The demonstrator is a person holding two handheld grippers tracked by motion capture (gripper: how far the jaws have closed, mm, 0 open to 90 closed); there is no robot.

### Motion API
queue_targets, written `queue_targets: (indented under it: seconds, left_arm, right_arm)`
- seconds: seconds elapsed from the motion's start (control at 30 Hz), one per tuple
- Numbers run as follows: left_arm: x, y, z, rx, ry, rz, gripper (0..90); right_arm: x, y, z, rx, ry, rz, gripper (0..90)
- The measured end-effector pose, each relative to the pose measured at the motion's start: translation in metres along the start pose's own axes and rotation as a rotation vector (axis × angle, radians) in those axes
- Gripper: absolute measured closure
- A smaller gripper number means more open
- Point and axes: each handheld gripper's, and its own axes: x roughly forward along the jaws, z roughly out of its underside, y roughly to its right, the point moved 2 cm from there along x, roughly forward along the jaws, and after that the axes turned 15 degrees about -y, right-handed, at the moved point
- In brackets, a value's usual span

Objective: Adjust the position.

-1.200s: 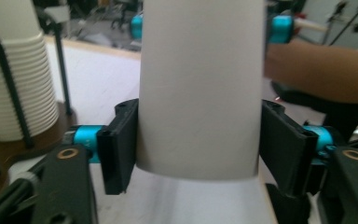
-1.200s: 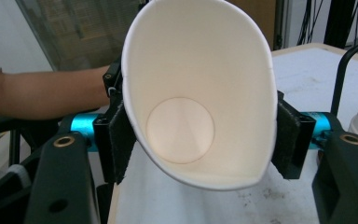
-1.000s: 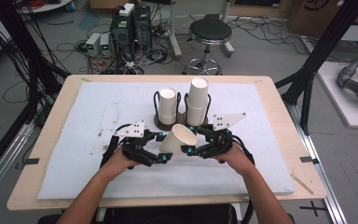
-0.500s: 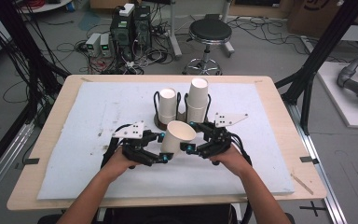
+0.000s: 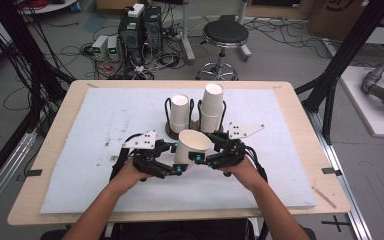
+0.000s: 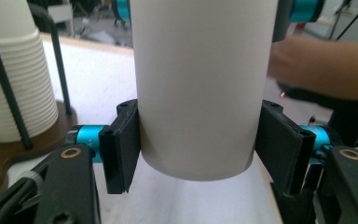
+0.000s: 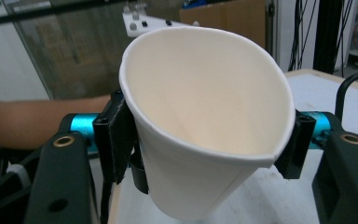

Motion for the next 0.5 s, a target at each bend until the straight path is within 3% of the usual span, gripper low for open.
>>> queue_targets:
  seconds: [0.1, 0.2, 0.37, 0.43, 0.5]
  left_arm:
    - [0.0047, -0.0001, 0.002, 0.004, -0.042, -0.013, 34.6]
    - [0.0068, 0.0004, 0.0027, 0.01, -0.053, -0.012, 35.4]
    - [0.004, 0.0012, 0.0007, 0.016, -0.015, 0.0, 35.8]
    - [0.0029, 0.0018, -0.0003, 0.018, 0.002, 0.003, 35.8]
    - [0.0027, 0.0026, -0.0011, 0.023, 0.016, 0.011, 35.8]
  right_arm:
    - [0.0032, -0.0007, 0.0001, -0.019, -0.074, 0.019, 35.8]
    - [0.0055, -0.0019, -0.0006, -0.039, -0.111, 0.023, 36.7]
    - [0.0055, -0.0023, -0.0009, -0.009, -0.072, 0.004, 29.6]
    - [0.0083, -0.0042, -0.0019, 0.013, -0.027, 0.014, 18.9]
    - [0.0087, -0.0044, -0.002, 0.015, -0.021, 0.017, 18.9]
